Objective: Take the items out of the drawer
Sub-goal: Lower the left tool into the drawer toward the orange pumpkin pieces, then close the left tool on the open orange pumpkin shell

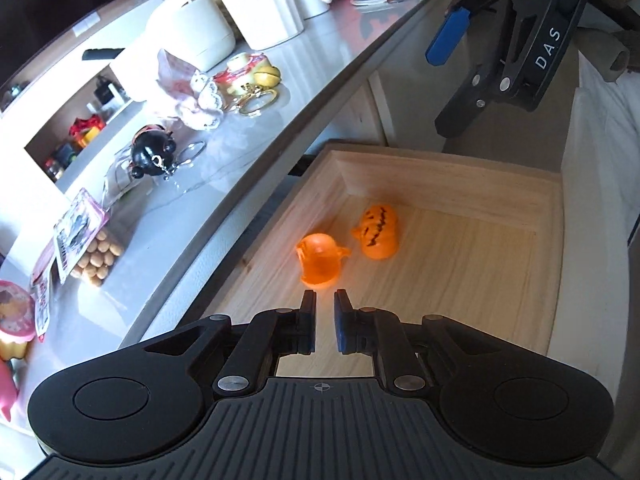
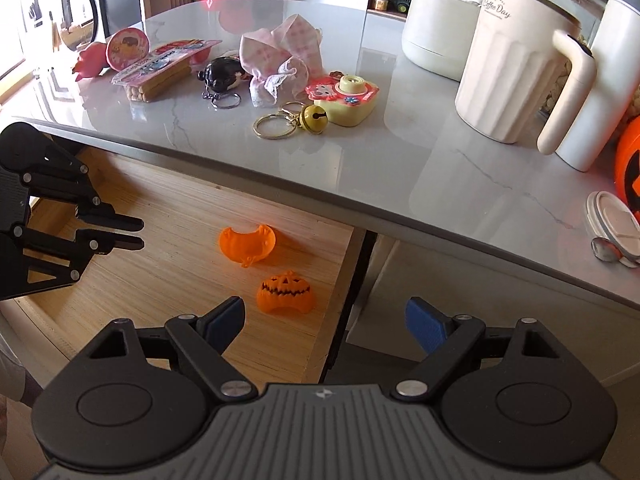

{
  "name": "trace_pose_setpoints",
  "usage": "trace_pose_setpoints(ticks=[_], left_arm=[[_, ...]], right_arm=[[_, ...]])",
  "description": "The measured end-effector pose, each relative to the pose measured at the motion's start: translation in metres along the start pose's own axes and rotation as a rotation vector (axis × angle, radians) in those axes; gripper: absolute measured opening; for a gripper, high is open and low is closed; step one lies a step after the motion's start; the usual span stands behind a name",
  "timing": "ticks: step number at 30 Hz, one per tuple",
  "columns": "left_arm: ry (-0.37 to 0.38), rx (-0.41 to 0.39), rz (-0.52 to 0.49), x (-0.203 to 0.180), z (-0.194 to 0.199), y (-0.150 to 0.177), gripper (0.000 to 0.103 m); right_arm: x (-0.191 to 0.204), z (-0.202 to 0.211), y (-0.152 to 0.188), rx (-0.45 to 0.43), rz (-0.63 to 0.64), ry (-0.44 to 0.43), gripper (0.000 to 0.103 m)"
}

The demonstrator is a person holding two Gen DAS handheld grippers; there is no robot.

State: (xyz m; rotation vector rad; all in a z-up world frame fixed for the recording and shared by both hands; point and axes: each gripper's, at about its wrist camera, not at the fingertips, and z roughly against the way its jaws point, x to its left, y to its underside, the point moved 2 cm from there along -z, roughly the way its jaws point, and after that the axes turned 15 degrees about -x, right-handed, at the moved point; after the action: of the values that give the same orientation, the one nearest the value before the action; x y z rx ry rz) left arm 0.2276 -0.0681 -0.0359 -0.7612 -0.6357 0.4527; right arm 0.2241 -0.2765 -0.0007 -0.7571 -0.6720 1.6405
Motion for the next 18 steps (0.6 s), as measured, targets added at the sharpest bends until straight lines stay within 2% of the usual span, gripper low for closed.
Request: trace_pose_setpoints(ticks=[3,6,9,11,13,18], left_arm=[[-0.015,0.001,-0.025,-0.002,-0.014,-0.002,0.014],[-0.015,-0.007,-0.092,-0.009,-0.027,-0.006,0.014],[0.043,0.001,-0.141,-0.02,-0.045,-0.015,0.014],[0.102,0.009,-0.11,-0.027,-0.059,-0.022,0.014],[0.127,0.018,-0.079,-0.033,-0.075,-0.028,0.015],[0.06,0.019,-0.097,-0.046,-0.108,-0.035,0.016]], right_arm=[[-0.005,0.001,0.0,-0.005,-0.016,0.009,0.088],[-0.008,0.004,0.0,-0.018,-0.024,0.001,0.088],[-0.006,0.006,0.004,-0.017,0.013,-0.012,0.088],[-0.006,0.008,0.005,-0.018,0.02,-0.024,0.088],[-0.01,0.011,0.004,-0.03,0.003,-0.017,0.088],[-0.039,0.021,-0.002,-0.08,-0.141,0.018,0.088]])
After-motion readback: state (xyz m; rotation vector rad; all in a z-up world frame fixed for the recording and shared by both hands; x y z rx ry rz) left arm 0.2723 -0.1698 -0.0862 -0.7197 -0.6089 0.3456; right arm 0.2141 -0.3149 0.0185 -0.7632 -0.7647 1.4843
